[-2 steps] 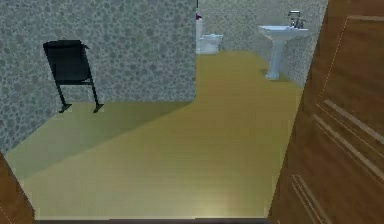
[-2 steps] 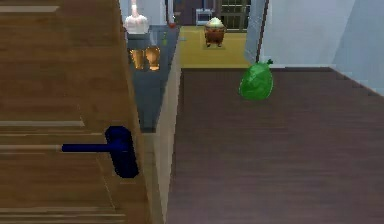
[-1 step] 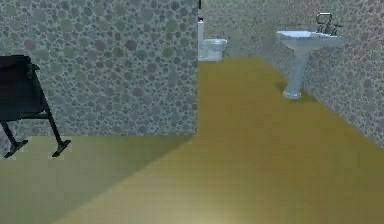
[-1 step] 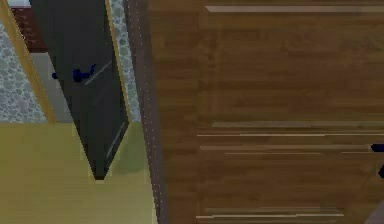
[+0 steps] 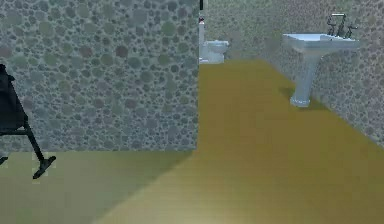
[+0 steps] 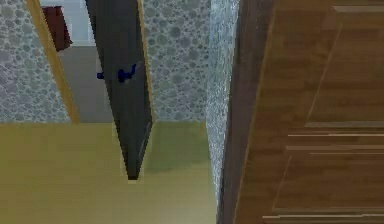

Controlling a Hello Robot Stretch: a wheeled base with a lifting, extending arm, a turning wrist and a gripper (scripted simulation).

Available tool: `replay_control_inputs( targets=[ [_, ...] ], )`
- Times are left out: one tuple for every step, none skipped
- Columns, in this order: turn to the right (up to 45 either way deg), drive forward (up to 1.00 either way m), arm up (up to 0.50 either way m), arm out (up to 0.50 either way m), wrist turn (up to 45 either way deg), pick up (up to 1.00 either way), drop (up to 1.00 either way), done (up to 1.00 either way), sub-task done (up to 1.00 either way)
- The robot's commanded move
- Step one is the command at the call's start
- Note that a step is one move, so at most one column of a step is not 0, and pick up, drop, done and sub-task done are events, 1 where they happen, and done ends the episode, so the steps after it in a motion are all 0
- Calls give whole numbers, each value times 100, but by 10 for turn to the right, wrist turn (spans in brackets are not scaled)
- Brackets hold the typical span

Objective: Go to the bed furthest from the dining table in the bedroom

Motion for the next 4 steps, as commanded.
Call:
replay_control_inputs(
  targets=[
    [450, 0, 0, 0, 0, 0, 0, 0, 0],
    [120, 0, 0, 0, 0, 0, 0, 0, 0],
    [0, 15, 0, 0, 0, 0, 0, 0, 0],
    [-30, 0, 0, 0, 0, 0, 0, 0, 0]
  ],
)
